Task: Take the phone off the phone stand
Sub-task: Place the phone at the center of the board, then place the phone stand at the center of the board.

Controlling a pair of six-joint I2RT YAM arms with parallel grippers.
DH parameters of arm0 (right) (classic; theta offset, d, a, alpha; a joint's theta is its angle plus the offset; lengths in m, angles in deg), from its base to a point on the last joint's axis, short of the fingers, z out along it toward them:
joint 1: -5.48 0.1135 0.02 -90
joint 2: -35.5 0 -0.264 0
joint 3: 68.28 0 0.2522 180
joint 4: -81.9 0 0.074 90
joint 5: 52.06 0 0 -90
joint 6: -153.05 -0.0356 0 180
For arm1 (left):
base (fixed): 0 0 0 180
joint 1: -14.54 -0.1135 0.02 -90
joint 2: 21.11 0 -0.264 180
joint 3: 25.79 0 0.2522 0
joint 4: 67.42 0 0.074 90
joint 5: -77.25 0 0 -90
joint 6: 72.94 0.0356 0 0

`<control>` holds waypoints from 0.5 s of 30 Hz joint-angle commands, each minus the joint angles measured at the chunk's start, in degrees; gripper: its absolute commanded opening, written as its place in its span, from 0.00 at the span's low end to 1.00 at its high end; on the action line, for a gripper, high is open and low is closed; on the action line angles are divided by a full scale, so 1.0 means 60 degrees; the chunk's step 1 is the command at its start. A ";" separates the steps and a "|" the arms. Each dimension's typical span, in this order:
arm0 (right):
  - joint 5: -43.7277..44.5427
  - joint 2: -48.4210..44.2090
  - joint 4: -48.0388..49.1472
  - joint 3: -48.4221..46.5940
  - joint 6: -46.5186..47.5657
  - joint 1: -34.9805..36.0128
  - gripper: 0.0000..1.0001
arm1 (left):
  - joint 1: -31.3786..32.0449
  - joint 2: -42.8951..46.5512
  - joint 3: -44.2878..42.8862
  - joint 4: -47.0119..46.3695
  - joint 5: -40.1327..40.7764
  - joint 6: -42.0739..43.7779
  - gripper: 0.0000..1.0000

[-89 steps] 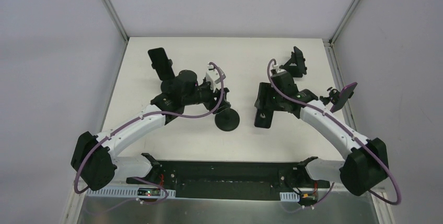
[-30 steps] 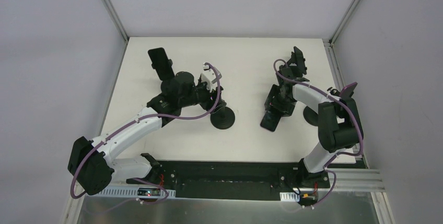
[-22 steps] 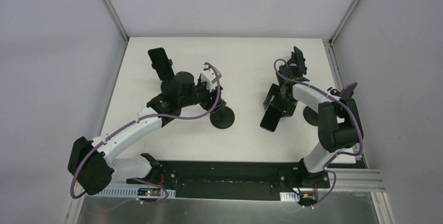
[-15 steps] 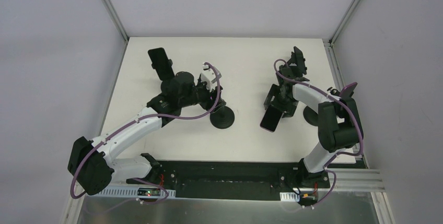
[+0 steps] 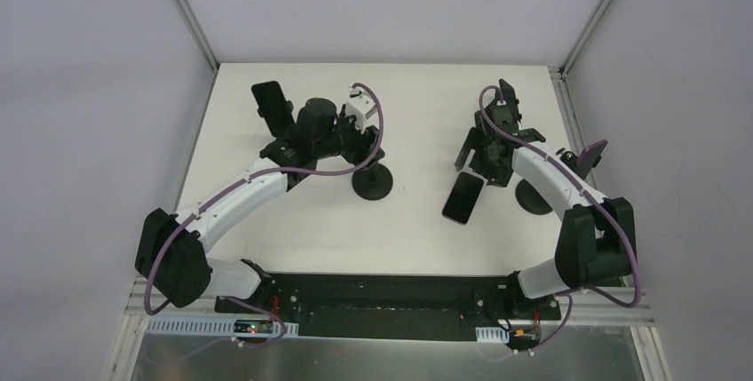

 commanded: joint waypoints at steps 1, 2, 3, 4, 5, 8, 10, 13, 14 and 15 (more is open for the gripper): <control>0.0072 -0.0765 -0.0484 -0.0152 0.0251 0.0118 0.88 | -0.0573 -0.0585 -0.1181 -0.0175 -0.0101 0.0477 0.00; 0.0045 -0.0938 -0.0423 -0.0088 0.0277 0.0173 0.88 | -0.0687 -0.0773 -0.1367 -0.0175 -0.0100 0.0454 0.00; -0.0013 -0.1192 -0.0406 -0.0044 0.0301 0.0207 0.88 | -0.0789 -0.1047 -0.1636 -0.0175 -0.0030 0.0455 0.00; -0.0097 -0.1378 -0.0393 -0.0024 0.0315 0.0263 0.88 | -0.0904 -0.1244 -0.1850 -0.0171 -0.0009 0.0523 0.00; -0.0245 -0.1540 -0.0408 -0.0016 0.0316 0.0284 0.88 | -0.1019 -0.1432 -0.2033 -0.0176 -0.0028 0.0588 0.00; -0.0850 -0.2091 -0.0388 0.0006 0.0142 0.0348 0.88 | -0.1433 -0.2088 -0.2694 -0.0177 -0.0144 0.0889 0.00; -0.1315 -0.2461 -0.0316 0.0088 -0.0007 0.0425 0.88 | -0.1748 -0.2605 -0.3218 -0.0177 -0.0259 0.1003 0.00; -0.1214 -0.2882 -0.0443 0.0175 -0.0213 0.0550 0.89 | -0.2262 -0.3453 -0.4045 -0.0177 -0.0632 0.0871 0.00; -0.1130 -0.2973 -0.0552 0.0187 -0.0224 0.0577 0.89 | -0.2439 -0.3728 -0.4338 -0.0184 -0.0776 0.0736 0.00; -0.1064 -0.3033 -0.0653 0.0177 -0.0214 0.0602 0.89 | -0.2636 -0.3973 -0.4625 -0.0180 -0.0939 0.0622 0.01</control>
